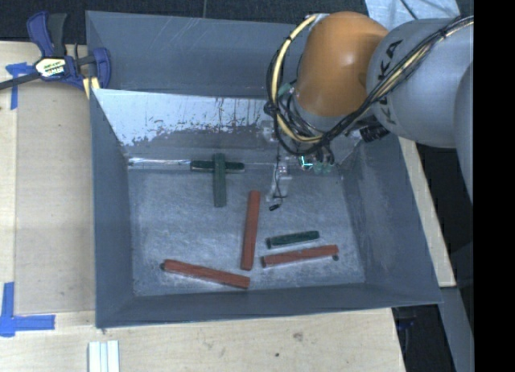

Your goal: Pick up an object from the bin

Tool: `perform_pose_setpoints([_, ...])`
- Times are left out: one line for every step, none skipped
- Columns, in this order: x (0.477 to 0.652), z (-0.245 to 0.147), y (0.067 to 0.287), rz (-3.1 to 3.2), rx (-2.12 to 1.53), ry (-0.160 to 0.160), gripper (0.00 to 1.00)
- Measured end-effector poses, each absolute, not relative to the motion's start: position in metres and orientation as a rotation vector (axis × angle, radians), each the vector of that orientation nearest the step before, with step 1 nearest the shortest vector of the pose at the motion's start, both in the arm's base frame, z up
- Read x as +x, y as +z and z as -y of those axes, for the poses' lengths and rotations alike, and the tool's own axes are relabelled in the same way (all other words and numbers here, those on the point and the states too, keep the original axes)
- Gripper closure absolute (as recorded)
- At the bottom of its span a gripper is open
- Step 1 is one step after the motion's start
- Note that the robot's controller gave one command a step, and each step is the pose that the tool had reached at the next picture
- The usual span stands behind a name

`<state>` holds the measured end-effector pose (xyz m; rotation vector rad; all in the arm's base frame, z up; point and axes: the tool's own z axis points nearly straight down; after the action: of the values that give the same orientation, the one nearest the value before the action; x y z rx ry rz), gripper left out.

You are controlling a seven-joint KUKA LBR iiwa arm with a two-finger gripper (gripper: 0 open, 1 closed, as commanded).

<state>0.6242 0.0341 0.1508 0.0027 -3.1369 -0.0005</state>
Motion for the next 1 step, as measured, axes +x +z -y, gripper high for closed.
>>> perform_pose_setpoints([0.5911,-0.0126,0.0685,3.103,0.480,-0.001,0.00])
